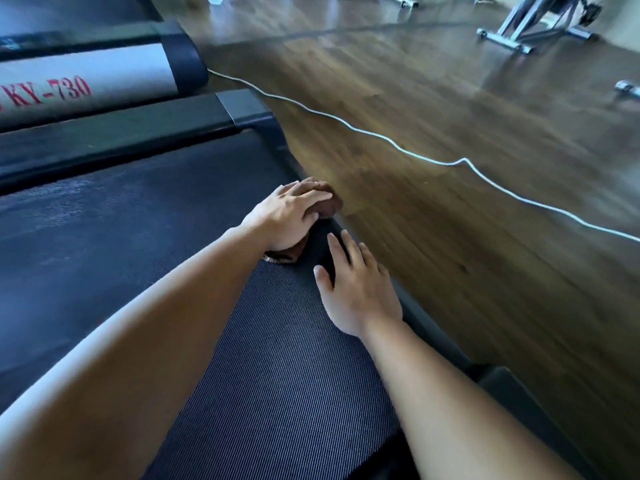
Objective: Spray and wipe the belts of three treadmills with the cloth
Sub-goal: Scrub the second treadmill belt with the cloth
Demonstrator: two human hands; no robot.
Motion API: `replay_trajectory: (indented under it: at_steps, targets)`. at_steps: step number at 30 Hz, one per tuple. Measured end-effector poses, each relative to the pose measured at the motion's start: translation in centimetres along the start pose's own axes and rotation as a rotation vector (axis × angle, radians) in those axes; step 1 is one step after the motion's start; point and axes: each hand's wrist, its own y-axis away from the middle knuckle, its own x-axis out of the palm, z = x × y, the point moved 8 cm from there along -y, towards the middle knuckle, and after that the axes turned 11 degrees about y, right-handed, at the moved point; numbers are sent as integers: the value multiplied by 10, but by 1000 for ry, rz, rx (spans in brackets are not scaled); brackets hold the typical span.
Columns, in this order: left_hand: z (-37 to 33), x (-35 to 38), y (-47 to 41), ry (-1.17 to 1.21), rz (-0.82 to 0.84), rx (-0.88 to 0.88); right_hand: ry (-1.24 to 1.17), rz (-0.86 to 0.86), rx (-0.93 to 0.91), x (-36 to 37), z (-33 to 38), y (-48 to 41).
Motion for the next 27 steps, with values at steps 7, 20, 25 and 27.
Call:
replay_trajectory:
  at_steps: [7, 20, 25, 27]
  targets:
    - [-66, 27, 41, 0, 26, 58, -114, -110, 50, -11, -43, 43]
    - [-162, 79, 118, -17, 140, 54, 24, -257, 233, -19, -88, 164]
    - [-179, 85, 144, 21, 164, 28, 22, -298, 248, -19, -89, 183]
    - [-183, 86, 155, 28, 178, 8, 24, -302, 243, -18, -90, 189]
